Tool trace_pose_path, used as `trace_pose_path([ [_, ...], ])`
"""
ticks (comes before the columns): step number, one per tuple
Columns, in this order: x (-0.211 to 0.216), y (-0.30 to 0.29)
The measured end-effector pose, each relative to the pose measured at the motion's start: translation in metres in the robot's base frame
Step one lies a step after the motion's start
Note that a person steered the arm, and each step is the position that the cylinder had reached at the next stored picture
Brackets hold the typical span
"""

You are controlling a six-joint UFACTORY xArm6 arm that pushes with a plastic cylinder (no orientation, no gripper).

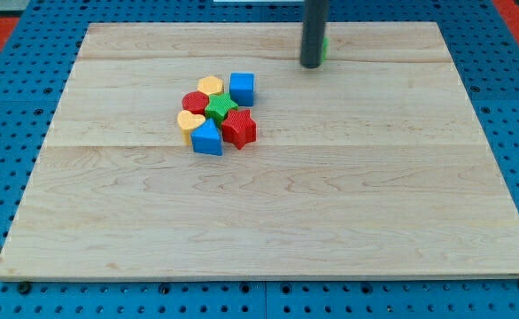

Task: Push the green star into the green circle

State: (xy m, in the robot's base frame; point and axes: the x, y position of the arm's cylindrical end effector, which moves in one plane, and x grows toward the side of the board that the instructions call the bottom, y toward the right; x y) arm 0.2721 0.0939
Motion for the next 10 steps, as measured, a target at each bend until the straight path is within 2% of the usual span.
trace_pose_path([
  [1, 0.037, 0.004],
  [2, 0.155, 0.002],
  [3, 0.209, -0.047],
  [4, 0.22, -0.129],
  [5, 0.181, -0.191],
  [6, 0.152, -0.226],
  [8, 0.136, -0.155],
  [10, 0.092, -0.135],
])
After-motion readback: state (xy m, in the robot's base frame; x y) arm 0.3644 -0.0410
